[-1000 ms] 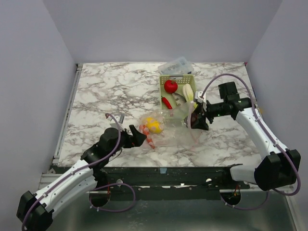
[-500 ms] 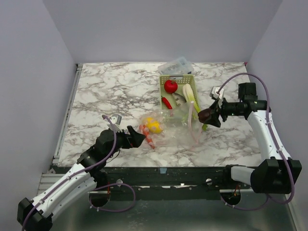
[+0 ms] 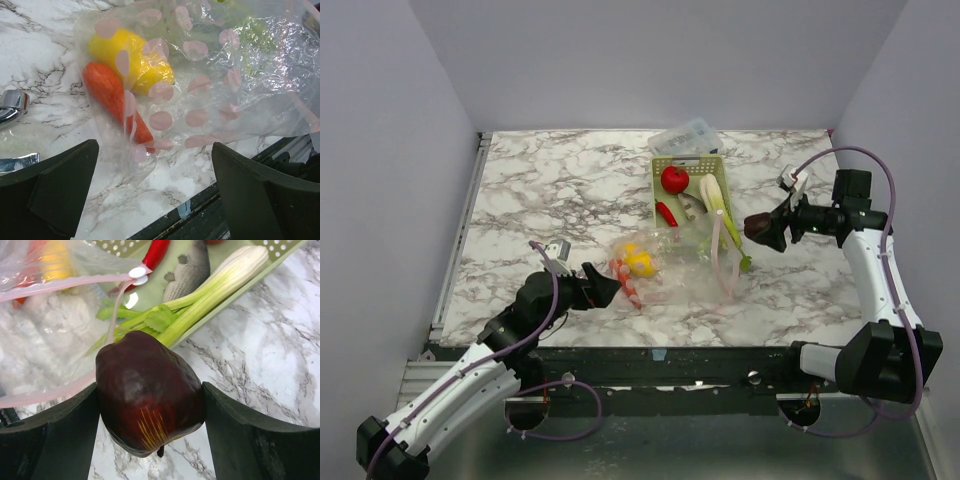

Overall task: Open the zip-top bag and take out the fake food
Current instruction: Pick up the fake fruit from the zipper food storage bag, then place the fake fruit in the bin.

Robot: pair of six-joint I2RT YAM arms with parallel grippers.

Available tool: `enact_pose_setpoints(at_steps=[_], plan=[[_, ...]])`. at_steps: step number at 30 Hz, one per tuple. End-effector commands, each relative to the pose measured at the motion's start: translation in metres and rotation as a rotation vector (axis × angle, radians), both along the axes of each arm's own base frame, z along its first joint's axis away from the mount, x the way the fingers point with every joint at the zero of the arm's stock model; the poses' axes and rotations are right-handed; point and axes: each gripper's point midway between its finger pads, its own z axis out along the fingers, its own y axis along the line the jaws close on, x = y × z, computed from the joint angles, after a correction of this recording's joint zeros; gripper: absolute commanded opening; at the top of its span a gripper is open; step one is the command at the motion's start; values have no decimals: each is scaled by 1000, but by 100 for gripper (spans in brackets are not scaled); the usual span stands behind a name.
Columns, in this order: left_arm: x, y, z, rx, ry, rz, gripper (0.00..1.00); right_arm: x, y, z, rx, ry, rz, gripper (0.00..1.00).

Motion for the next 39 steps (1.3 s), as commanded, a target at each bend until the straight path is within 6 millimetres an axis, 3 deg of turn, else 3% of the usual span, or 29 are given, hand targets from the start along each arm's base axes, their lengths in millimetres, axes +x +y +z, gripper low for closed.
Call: enact_pose_setpoints(at_steps=[1,17,25,31,39], plan=[[-3,2,-6,27,4,-18,99,21,-10,9,14,-63,-127,49],[-8,3,-4,18,-19,-38,99,70,-7,18,170,-105,-213,49],[-10,4,-3,-13,-15,-26,99,112,15,17,317,-5,-232,49],[-13,6,-6,-30,-1,-14,99,136,45,6,368,91,-237,49],[-13,4,-8,-54,2,-12,99,146,117,-16,310,192,-150,49]])
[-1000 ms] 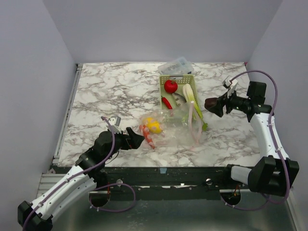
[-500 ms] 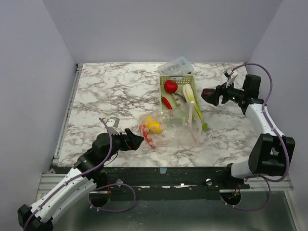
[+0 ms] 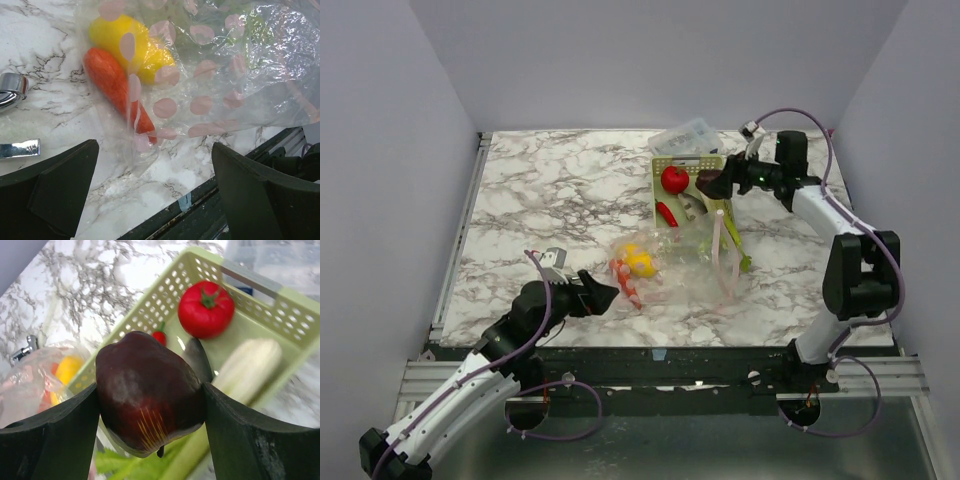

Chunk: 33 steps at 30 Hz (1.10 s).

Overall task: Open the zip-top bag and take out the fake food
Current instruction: Place the fake fruit in the bin.

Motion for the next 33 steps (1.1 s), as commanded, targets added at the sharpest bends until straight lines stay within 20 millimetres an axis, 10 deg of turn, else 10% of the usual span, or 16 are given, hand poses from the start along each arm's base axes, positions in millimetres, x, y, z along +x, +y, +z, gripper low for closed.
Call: enact_pose_setpoints(at_steps=[1,12,33], plan=[[-1,-1,-1,-15,10,-5,99,8,36,-6,-27,48,27,49],[-3,-1,-1,-10,11,-12,99,4,91,-48,-158,131,117,52],[-6,0,-3,-29,22,-6,99,22,107,-76,-235,187,91,75]])
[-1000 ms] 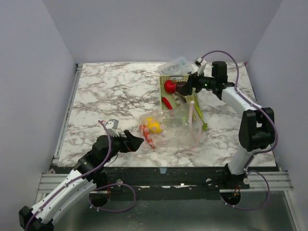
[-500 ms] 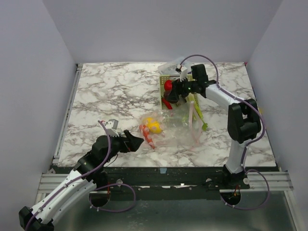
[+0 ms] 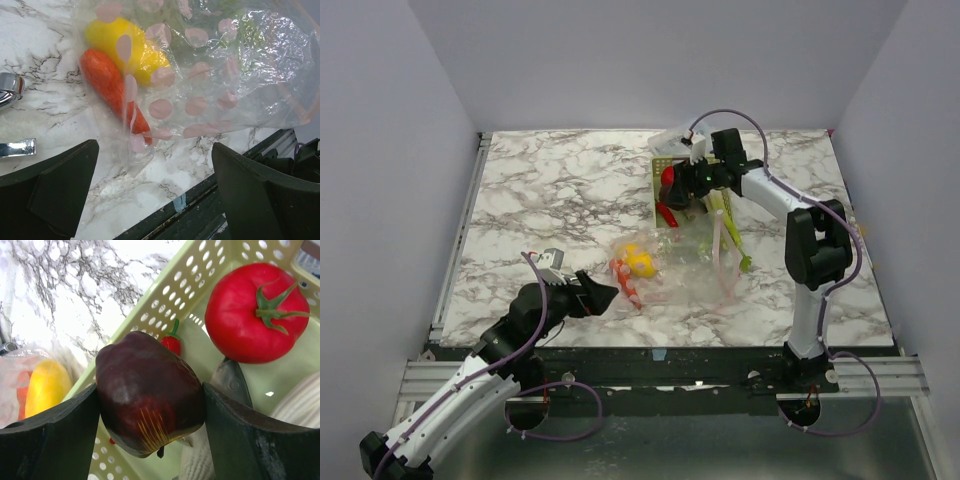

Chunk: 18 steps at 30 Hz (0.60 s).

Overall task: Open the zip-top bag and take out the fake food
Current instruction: Place the fake fruit in the bin.

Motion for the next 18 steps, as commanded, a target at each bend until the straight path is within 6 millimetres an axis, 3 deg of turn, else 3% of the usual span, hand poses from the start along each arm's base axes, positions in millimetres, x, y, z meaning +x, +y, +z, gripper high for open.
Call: enact_pose_setpoints(at_steps=[1,4,5,12,18], plan=[[-4,1,-5,2,23,-10,99,7,8,-3,-33,8,-2,77],[-5,1,-5,4,25,-11,99,11,9,-2,-42,-1,-11,83],[-5,1,-4,4,25,-11,99,12,8,-2,-49,-2,-14,98],[-5,1,0,-15,15,-8,99,16,5,7,-67,-37,-23,100],[-6,1,5,-43,12,-2,99,21,-3,30,-93,-113,-37,100]])
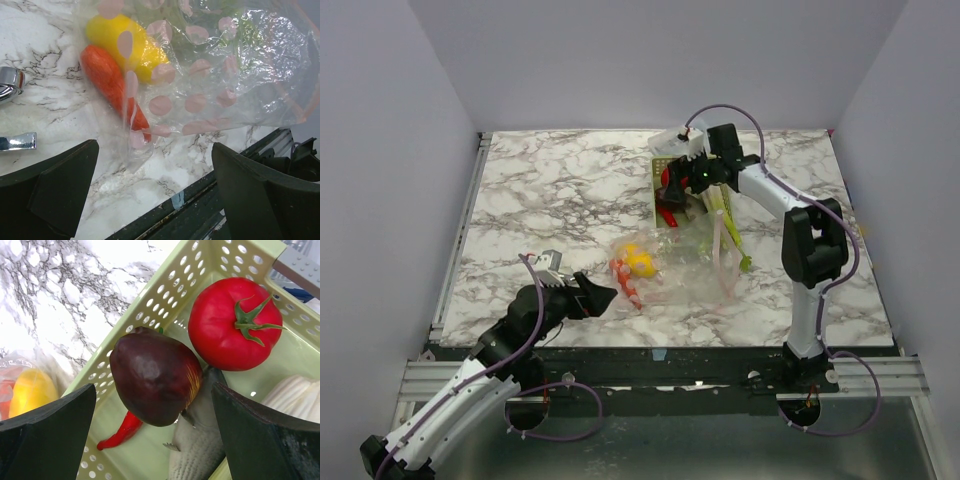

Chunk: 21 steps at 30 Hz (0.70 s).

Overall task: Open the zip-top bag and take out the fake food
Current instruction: Place the fake fruit in the bin.

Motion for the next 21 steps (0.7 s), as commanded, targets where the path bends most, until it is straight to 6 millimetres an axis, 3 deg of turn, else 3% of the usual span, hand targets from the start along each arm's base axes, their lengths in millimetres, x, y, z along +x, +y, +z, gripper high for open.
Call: enact_pose_setpoints(at_steps=[1,11,21], plan=[[-2,-1,7,-45,-7,-2,99,5,-7,32,-37,-94,-10,100],[-4,-1,7,-77,-28,-2,99,-17,-18,82,-30,-220,7,100],[-6,-6,6,-94,-27,-31,99,-74,-31,135,57,-363,76,100]])
